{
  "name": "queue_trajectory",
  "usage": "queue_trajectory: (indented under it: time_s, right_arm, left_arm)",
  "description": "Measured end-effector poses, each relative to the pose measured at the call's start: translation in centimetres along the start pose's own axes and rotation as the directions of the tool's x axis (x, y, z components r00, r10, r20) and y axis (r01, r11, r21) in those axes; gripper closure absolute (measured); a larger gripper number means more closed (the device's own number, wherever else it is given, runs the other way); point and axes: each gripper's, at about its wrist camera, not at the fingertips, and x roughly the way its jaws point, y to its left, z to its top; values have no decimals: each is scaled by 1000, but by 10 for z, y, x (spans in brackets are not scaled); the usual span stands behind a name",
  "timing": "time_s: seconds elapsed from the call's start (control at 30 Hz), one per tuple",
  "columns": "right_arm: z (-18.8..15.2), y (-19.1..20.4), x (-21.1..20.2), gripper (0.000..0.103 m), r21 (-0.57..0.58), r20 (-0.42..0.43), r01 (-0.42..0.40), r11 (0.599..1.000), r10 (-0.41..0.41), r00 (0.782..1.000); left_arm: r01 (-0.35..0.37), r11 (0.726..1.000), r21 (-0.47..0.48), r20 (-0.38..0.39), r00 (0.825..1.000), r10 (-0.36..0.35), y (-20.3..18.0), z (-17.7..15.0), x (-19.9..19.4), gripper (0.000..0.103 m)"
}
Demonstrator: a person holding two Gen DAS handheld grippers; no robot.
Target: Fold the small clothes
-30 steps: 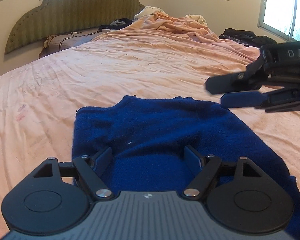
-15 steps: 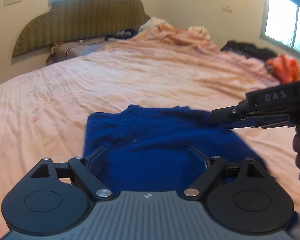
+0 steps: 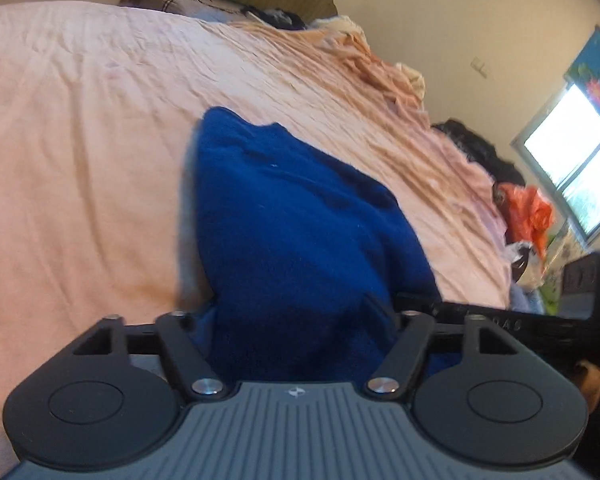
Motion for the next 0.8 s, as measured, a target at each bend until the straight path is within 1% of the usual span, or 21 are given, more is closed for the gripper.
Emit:
queue_trajectory:
  time_s: [0.03,0.07,0.1,0.13,0.17,0.2,0.23,0.27,0.3,0.33,0.37,0.43,0.47,0.5,0.53,0.57,0.6,0.63,0.67,0.73,0.8]
  right_arm:
    - [6,-2,-7,85,-8,30,14,1000,-14,999]
    - [12,-8,-12,86,4,50,20,1000,-21,999]
    - [16,-16,-14,86,27,54,24,999,-26,998]
    - [16,-23,-13,85,47,33,21,999,-23,999]
    - [12,-26,-9,79,63,3,14,998,-14,1000]
    - [6,-27,-8,66,76,-21,9,997,-8,1000]
    - [0,-27,-10,56,87,-32,4,996,-1,999]
    - [-6,-27,-15,44,101,-32,-19,995,22,999]
    - [-12,-30,-23,40,125,-17,-53,991,55,998]
    - [-19,-35,-31,35,160,8,-84,984,84,996]
    - [-26,-40,-37,33,195,31,-113,974,109,994]
    - [-36,-48,-39,35,240,40,-152,959,147,988]
    - [-38,-48,-35,44,245,21,-145,959,144,989]
    - [-40,-46,-30,51,236,-2,-124,964,128,992]
    - [-40,-41,-27,61,204,7,-99,974,99,995]
    - [-38,-38,-25,78,193,-7,-90,977,93,996]
    - [-35,-37,-23,80,209,-23,-103,973,110,994]
    - [-33,-36,-24,81,214,-24,-111,971,118,993]
    - [-31,-34,-27,82,207,-22,-113,972,120,992]
    - [-31,-31,-41,83,208,-9,-151,967,156,988]
    - [-35,-29,-53,83,200,-3,-173,964,177,984]
  left_arm:
    - [-22,999,29,-5,1000,22,-5,0,4,45]
    - [-25,999,48,-10,1000,25,-9,0,7,45]
    - [-15,998,53,-18,1000,16,-10,-1,9,44]
    - [-9,998,58,-28,1000,10,-10,-4,10,44]
    - [-13,997,75,-17,1000,14,-11,-7,9,44]
    - [-20,996,89,-11,1000,21,-12,-11,7,44]
    - [-21,996,92,-12,1000,22,-12,-14,2,43]
    - [-11,997,82,-17,1000,12,-11,-17,-2,37]
    - [8,998,57,-22,1000,-7,-7,-20,-9,32]
    - [31,999,24,-21,999,-30,-2,-25,-16,30]
    - [50,999,-14,-20,999,-51,2,-28,-20,30]
    - [88,994,-67,-15,996,-89,8,-33,-23,30]
    - [93,992,-81,-7,996,-94,9,-33,-22,31]
    - [95,992,-85,-3,995,-95,8,-33,-20,33]
    - [88,993,-82,-7,996,-89,5,-31,-16,42]
    - [80,994,-77,-30,996,-82,2,-29,-12,71]
    - [66,995,-78,-57,996,-70,1,-27,-6,82]
    - [53,995,-88,-68,996,-59,1,-24,-4,83]
    - [53,995,-86,-72,996,-59,0,-22,-5,88]
    - [35,997,-69,-70,997,-40,-5,-19,-17,90]
    - [37,999,-37,-60,997,-39,-12,-19,-36,90]
